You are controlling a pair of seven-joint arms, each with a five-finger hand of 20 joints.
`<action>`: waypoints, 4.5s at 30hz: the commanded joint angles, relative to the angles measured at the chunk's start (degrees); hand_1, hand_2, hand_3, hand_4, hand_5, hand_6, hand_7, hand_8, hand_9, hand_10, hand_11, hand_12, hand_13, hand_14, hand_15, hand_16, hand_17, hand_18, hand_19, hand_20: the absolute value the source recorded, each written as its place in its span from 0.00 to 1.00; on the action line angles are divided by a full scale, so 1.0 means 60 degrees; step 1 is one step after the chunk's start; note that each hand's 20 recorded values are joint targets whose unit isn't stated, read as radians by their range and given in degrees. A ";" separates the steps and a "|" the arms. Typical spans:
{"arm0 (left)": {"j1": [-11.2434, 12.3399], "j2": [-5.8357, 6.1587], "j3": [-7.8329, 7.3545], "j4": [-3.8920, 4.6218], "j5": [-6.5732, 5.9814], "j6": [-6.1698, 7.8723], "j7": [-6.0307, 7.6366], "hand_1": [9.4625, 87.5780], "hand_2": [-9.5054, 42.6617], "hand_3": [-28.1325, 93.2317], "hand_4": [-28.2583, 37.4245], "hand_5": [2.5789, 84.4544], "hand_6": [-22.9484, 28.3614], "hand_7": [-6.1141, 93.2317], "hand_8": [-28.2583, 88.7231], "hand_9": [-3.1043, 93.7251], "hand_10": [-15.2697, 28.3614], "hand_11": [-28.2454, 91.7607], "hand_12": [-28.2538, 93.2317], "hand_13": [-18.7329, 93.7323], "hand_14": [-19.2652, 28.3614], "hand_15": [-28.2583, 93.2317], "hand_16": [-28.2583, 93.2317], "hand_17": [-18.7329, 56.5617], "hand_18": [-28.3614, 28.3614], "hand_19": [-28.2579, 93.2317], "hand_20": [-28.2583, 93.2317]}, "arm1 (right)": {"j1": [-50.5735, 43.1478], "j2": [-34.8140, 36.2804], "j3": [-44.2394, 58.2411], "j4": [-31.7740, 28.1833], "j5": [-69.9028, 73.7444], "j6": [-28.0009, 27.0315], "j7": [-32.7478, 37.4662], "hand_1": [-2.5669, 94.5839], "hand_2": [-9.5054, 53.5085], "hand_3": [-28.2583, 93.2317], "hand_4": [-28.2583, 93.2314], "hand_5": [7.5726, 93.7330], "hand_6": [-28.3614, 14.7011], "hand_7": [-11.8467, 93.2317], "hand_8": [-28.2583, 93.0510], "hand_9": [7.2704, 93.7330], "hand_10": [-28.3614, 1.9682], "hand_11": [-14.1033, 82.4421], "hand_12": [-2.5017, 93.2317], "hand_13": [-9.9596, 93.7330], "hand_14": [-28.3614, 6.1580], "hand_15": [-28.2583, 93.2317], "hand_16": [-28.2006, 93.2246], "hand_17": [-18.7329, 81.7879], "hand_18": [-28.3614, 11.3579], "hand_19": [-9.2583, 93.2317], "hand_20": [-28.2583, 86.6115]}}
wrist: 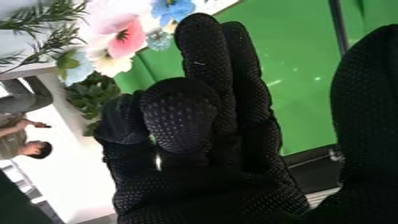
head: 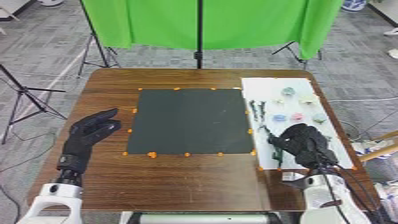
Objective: Arrange flowers
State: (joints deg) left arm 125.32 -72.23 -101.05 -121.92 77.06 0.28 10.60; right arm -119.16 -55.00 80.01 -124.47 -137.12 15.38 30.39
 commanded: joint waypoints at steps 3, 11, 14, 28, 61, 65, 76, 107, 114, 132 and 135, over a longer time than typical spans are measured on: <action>0.0197 0.0041 -0.0074 -0.0061 0.0040 -0.0030 -0.0220 0.37 0.13 0.74 0.26 0.56 0.54 0.21 0.19 0.55 0.66 0.45 0.35 0.52 0.79 0.49 0.24 0.35 0.77 0.49 0.49 | 0.1143 0.0478 -0.0973 0.0756 -0.0828 -0.0964 0.1088 0.37 0.00 0.76 0.02 0.73 0.56 0.32 0.17 0.79 0.47 0.46 0.33 0.87 0.67 0.78 0.52 0.57 0.09 0.92 0.77; 0.0228 0.0041 -0.0081 -0.0051 0.0051 -0.0132 -0.0317 0.37 0.13 0.74 0.26 0.55 0.54 0.21 0.19 0.54 0.67 0.45 0.35 0.52 0.80 0.49 0.24 0.34 0.77 0.49 0.49 | 0.1289 0.0466 -0.1184 0.1061 -0.0953 -0.1036 0.1279 0.37 0.00 0.77 0.02 0.73 0.56 0.33 0.18 0.80 0.47 0.46 0.33 0.87 0.68 0.78 0.53 0.58 0.10 0.93 0.76; 0.0256 0.0040 -0.0104 -0.0068 0.0044 -0.0106 -0.0317 0.37 0.13 0.74 0.26 0.55 0.54 0.21 0.19 0.54 0.67 0.45 0.35 0.52 0.80 0.49 0.24 0.34 0.77 0.49 0.49 | 0.1232 0.0443 -0.1172 0.1088 -0.1080 -0.1042 0.1297 0.37 0.00 0.77 0.02 0.74 0.56 0.33 0.18 0.80 0.47 0.46 0.33 0.87 0.68 0.78 0.53 0.58 0.10 0.93 0.76; 0.0249 0.0081 -0.0085 -0.0085 0.0022 -0.0215 -0.0453 0.37 0.13 0.74 0.26 0.55 0.54 0.21 0.19 0.54 0.67 0.45 0.35 0.52 0.80 0.49 0.24 0.34 0.77 0.48 0.49 | 0.1417 0.0463 -0.1911 0.1671 -0.1216 -0.1489 0.1623 0.41 0.00 0.78 0.03 0.76 0.57 0.35 0.18 0.83 0.47 0.47 0.33 0.90 0.72 0.78 0.53 0.61 0.11 0.95 0.75; 0.0224 0.0115 -0.0048 -0.0149 0.0033 -0.0261 -0.0732 0.37 0.15 0.73 0.25 0.55 0.55 0.21 0.19 0.54 0.67 0.45 0.34 0.51 0.80 0.49 0.24 0.33 0.78 0.48 0.48 | 0.1719 0.1058 -0.1240 0.0766 0.0825 -0.0867 0.1497 0.94 0.00 0.00 0.71 0.79 0.64 0.48 0.43 0.91 0.64 0.48 0.64 0.96 0.83 0.79 0.62 0.70 0.14 0.98 0.75; 0.0199 0.0109 -0.0007 -0.0137 0.0046 -0.0316 -0.0737 0.37 0.15 0.73 0.26 0.55 0.55 0.21 0.19 0.54 0.68 0.45 0.34 0.51 0.80 0.49 0.24 0.33 0.78 0.48 0.48 | 0.1826 0.1213 -0.1049 0.0430 0.1029 -0.0517 0.1382 0.94 0.00 0.00 0.71 0.79 0.64 0.48 0.43 0.92 0.64 0.48 0.64 0.96 0.83 0.79 0.62 0.71 0.15 0.98 0.74; 0.0123 0.0600 -0.0364 0.0000 -0.0170 -0.0210 -0.0767 0.37 0.16 0.73 0.26 0.55 0.55 0.21 0.19 0.53 0.67 0.45 0.34 0.51 0.80 0.49 0.24 0.33 0.78 0.48 0.48 | 0.3111 0.1538 -0.1718 0.0008 0.2544 0.0148 0.1060 0.94 0.00 0.00 0.72 0.79 0.64 0.49 0.43 0.92 0.64 0.49 0.64 0.97 0.84 0.79 0.62 0.71 0.14 0.99 0.74; -0.0321 0.1887 -0.0351 0.1655 -0.1409 0.1324 -0.0514 0.27 0.39 0.76 0.11 0.56 0.55 0.21 0.19 0.55 0.69 0.46 0.34 0.52 0.81 0.50 0.23 0.34 0.79 0.50 0.49 | 1.0942 -0.2401 -0.9442 0.4306 0.4805 0.0759 0.0822 0.94 0.00 0.00 0.73 0.79 0.64 0.49 0.42 0.92 0.65 0.50 0.63 0.97 0.83 0.80 0.62 0.73 0.15 1.00 0.73; -0.0390 0.1888 -0.0103 0.1701 -0.1374 0.1259 -0.0645 0.27 0.38 0.76 0.11 0.56 0.55 0.21 0.19 0.55 0.69 0.45 0.34 0.52 0.81 0.50 0.23 0.34 0.79 0.50 0.49 | 1.1085 -0.2816 -0.9994 0.4953 0.4893 0.0385 0.0878 0.94 0.00 0.00 0.73 0.79 0.65 0.50 0.42 0.92 0.65 0.50 0.62 0.98 0.84 0.80 0.62 0.73 0.16 1.00 0.73; -0.0613 0.1741 0.0374 0.1783 -0.1221 0.1150 -0.0655 0.27 0.37 0.76 0.11 0.56 0.55 0.21 0.19 0.54 0.69 0.45 0.34 0.52 0.81 0.50 0.23 0.33 0.79 0.50 0.49 | 1.0140 -0.3702 -0.9162 0.5882 0.5491 0.0435 0.0842 0.94 0.00 0.00 0.71 0.77 0.65 0.52 0.41 0.94 0.67 0.47 0.58 0.99 0.84 0.77 0.60 0.74 0.18 1.00 0.71; -0.0603 0.1726 0.0389 0.1782 -0.1219 0.1149 -0.0659 0.27 0.36 0.76 0.12 0.56 0.55 0.21 0.19 0.54 0.69 0.45 0.34 0.52 0.81 0.50 0.23 0.33 0.79 0.50 0.49 | 1.0156 -0.3736 -0.9211 0.5947 0.5543 0.0815 0.0801 0.94 0.00 0.00 0.70 0.77 0.65 0.52 0.41 0.94 0.68 0.45 0.58 0.99 0.84 0.75 0.59 0.74 0.19 1.00 0.70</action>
State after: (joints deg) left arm 121.15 -61.01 -98.95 -111.49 69.31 7.81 7.35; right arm -57.94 -76.22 25.08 -89.48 -105.67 16.06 35.36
